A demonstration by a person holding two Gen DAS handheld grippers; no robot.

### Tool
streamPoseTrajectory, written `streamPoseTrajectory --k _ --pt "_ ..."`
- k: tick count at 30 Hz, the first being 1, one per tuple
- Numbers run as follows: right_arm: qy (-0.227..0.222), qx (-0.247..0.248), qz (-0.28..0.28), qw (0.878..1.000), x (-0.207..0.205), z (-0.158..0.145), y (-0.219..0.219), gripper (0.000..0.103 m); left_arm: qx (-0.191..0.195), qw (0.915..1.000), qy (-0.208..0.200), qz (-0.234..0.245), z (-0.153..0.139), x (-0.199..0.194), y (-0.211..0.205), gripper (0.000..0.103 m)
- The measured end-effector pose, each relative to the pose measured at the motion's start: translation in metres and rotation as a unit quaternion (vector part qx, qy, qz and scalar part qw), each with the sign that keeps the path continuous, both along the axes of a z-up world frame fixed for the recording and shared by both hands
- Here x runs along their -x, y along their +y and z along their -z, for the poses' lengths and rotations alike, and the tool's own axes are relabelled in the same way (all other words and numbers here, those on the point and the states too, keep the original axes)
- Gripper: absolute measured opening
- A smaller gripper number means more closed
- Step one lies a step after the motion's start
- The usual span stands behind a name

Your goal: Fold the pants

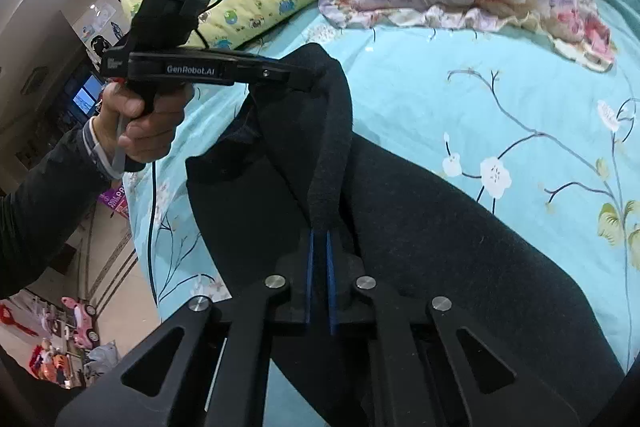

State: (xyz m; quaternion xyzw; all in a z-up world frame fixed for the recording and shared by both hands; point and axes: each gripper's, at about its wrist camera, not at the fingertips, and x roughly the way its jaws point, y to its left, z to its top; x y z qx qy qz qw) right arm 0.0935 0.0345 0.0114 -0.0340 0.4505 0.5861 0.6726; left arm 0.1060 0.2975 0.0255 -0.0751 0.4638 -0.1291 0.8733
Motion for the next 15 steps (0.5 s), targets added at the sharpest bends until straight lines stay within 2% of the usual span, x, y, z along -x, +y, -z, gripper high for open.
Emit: streamPoseTrajectory --k 7,15 --pt "-0.025 -0.030 -0.013 0.999 0.025 -0.027 -0.006 0.006 0.014 0.9977 -0.052 -0.040 -0.023 0.048 0.008 0.009" --pt "-0.059 -0.012 -0.049 0.997 0.062 -0.026 0.005 0.006 0.064 0.9903 -0.060 -0.107 -0.003 0.100 0.027 0.009"
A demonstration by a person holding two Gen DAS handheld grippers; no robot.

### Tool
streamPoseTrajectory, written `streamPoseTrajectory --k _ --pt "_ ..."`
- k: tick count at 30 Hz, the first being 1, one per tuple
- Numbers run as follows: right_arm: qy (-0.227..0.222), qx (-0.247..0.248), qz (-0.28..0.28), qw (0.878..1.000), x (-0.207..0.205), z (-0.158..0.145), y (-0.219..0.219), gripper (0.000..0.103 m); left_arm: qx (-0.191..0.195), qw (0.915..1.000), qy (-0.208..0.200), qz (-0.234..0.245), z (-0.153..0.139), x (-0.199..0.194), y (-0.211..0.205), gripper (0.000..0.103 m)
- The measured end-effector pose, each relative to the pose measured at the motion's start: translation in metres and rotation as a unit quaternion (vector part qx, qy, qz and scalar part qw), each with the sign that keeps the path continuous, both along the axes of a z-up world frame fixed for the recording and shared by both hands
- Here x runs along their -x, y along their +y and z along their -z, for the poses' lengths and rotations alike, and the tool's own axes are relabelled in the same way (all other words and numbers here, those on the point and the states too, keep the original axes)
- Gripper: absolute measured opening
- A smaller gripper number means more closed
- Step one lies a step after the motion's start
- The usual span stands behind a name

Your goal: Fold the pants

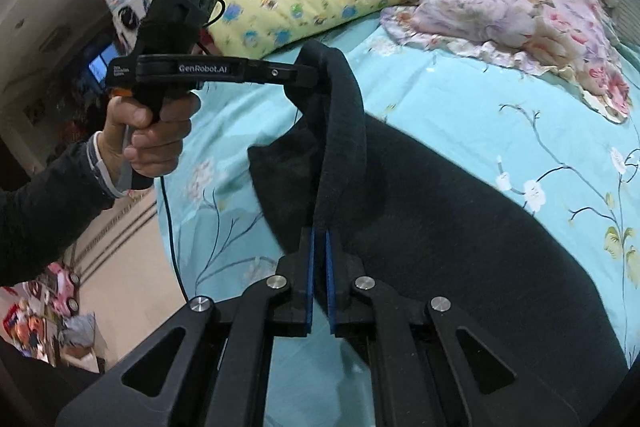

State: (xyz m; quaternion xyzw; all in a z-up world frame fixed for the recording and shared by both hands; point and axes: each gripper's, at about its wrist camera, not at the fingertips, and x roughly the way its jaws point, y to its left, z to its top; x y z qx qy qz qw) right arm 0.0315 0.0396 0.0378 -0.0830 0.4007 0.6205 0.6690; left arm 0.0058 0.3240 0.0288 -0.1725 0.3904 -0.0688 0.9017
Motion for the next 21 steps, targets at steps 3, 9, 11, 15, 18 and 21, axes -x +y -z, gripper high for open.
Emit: streamPoseTrajectory --k 3,9,11,15,18,21 --pt "-0.004 0.009 -0.007 1.000 0.007 0.008 0.004 0.006 0.014 0.9998 0.002 -0.017 0.009 0.012 0.002 0.009" --pt "-0.014 0.032 -0.012 0.999 0.019 0.023 0.011 0.006 0.030 0.9984 0.004 -0.049 0.024 0.024 0.007 0.009" --pt "-0.021 0.038 -0.014 0.999 0.021 0.026 0.013 0.006 0.039 0.9973 0.005 -0.061 0.030 0.028 0.010 0.009" --pt "-0.019 0.044 -0.017 0.999 0.022 0.030 0.015 0.007 0.058 0.9950 0.003 -0.081 0.036 0.036 0.014 0.010" --pt "-0.019 0.045 -0.021 0.999 0.024 0.031 0.014 0.008 0.062 0.9936 0.006 -0.095 0.039 0.043 0.014 0.010" --pt "-0.025 0.048 -0.024 0.998 0.026 0.031 0.015 0.008 0.067 0.9914 0.008 -0.112 0.041 0.052 0.015 0.010"
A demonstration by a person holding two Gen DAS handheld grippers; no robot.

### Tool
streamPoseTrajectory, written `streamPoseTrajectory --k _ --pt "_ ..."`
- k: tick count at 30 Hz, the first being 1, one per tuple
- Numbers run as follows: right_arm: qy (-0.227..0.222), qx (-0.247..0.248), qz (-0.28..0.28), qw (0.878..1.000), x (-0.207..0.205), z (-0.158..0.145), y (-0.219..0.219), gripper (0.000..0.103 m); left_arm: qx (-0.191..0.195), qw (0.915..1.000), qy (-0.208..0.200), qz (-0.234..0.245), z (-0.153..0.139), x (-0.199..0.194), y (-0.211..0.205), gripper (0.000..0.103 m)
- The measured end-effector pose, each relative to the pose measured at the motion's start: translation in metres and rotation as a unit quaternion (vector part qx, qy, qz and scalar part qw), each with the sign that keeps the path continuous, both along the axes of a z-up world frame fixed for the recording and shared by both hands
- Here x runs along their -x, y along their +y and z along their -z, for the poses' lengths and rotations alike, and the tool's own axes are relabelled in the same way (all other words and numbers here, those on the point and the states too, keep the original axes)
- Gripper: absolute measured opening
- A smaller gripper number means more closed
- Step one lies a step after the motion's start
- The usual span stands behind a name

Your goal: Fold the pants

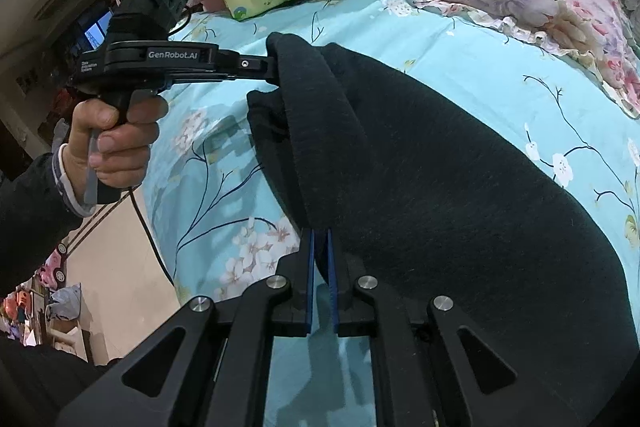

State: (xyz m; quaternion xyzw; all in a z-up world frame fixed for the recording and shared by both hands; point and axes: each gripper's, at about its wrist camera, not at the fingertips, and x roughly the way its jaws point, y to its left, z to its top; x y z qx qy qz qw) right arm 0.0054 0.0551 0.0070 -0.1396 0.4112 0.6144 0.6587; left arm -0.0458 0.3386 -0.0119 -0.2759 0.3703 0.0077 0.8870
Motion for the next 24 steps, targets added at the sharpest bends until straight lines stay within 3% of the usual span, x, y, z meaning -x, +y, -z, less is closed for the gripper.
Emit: streamPoseTrajectory --k 9,12,14,18,20,22,24 --pt "0.010 0.005 -0.009 1.000 0.001 0.002 0.005 0.011 0.026 0.9961 0.013 -0.083 0.005 0.038 0.010 0.008" --pt "0.012 0.000 -0.004 1.000 0.001 0.000 0.002 0.011 0.031 0.9941 0.010 -0.104 -0.001 0.049 0.009 0.017" --pt "0.018 -0.008 0.000 1.000 -0.001 -0.002 -0.001 0.011 0.031 0.9932 0.000 -0.113 -0.007 0.056 0.005 0.017" --pt "0.034 -0.023 0.015 0.999 -0.007 -0.005 -0.010 0.011 0.045 0.9918 -0.007 -0.120 -0.017 0.062 -0.003 0.036" --pt "0.041 -0.029 0.024 0.998 -0.011 -0.007 -0.016 0.012 0.048 0.9919 -0.004 -0.118 -0.021 0.060 -0.010 0.037" --pt "0.045 -0.034 0.033 0.998 -0.015 -0.009 -0.020 0.015 0.045 0.9919 -0.005 -0.119 -0.025 0.059 -0.017 0.037" --pt "0.044 -0.039 0.043 0.997 -0.018 -0.010 -0.025 0.029 0.037 0.9917 0.002 -0.123 -0.028 0.057 -0.024 0.037"
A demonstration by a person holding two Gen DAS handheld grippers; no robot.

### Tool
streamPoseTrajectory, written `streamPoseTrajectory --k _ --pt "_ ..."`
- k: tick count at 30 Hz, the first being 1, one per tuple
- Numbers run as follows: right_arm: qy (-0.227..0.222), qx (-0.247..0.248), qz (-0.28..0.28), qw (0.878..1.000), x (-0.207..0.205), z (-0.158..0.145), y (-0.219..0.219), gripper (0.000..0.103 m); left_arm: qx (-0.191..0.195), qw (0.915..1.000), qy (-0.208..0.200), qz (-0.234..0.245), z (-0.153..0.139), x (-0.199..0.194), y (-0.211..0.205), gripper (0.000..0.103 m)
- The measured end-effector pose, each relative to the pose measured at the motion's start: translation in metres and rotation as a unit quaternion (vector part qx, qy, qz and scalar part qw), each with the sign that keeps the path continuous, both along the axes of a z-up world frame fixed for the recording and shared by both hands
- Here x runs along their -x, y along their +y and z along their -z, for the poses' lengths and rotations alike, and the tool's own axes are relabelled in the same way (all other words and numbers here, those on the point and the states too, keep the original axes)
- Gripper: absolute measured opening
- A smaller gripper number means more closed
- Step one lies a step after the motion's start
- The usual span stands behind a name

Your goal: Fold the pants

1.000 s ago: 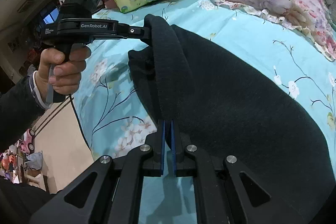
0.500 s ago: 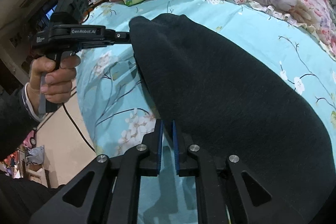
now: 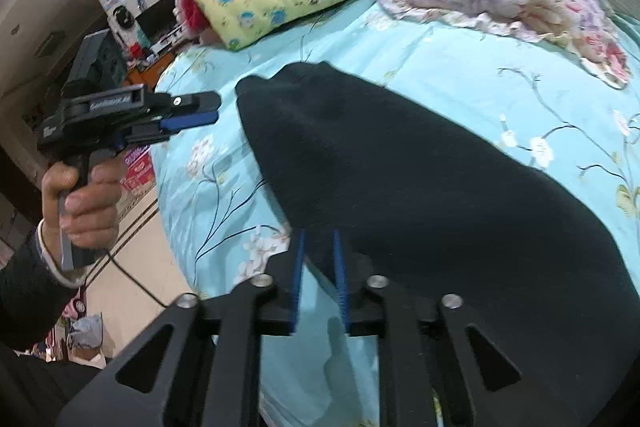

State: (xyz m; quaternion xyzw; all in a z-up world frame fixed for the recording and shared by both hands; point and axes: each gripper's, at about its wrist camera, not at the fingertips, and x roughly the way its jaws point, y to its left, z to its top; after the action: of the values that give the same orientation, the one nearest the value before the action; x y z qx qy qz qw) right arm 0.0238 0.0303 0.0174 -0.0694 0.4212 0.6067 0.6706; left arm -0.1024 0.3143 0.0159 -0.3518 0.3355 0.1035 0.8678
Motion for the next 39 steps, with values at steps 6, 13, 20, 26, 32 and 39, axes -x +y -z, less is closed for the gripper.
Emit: streamPoseTrajectory --k 6,13,20,26,32,39 --pt "0.010 -0.020 0.032 0.999 -0.016 -0.004 -0.020 0.038 0.010 0.9996 0.026 -0.002 0.004 -0.012 -0.014 0.041" --pt "0.040 -0.028 0.078 0.996 -0.045 0.001 -0.042 0.038 -0.027 0.9976 0.053 -0.037 0.001 -0.025 -0.021 0.046" --pt "0.040 -0.036 0.111 0.992 -0.075 -0.002 -0.053 0.040 -0.027 0.9929 0.085 -0.079 0.016 -0.025 -0.007 0.053" --pt "0.034 -0.026 0.136 0.990 -0.124 -0.003 -0.042 0.040 -0.009 0.9899 0.110 -0.089 0.037 -0.026 0.003 0.053" --pt "0.037 0.030 0.109 0.993 -0.154 0.023 -0.011 0.040 0.024 0.9887 0.117 -0.091 0.055 -0.026 0.011 0.054" --pt "0.016 0.099 0.037 0.994 -0.144 0.051 0.015 0.040 0.033 0.9897 0.112 -0.083 0.060 -0.039 0.011 0.053"
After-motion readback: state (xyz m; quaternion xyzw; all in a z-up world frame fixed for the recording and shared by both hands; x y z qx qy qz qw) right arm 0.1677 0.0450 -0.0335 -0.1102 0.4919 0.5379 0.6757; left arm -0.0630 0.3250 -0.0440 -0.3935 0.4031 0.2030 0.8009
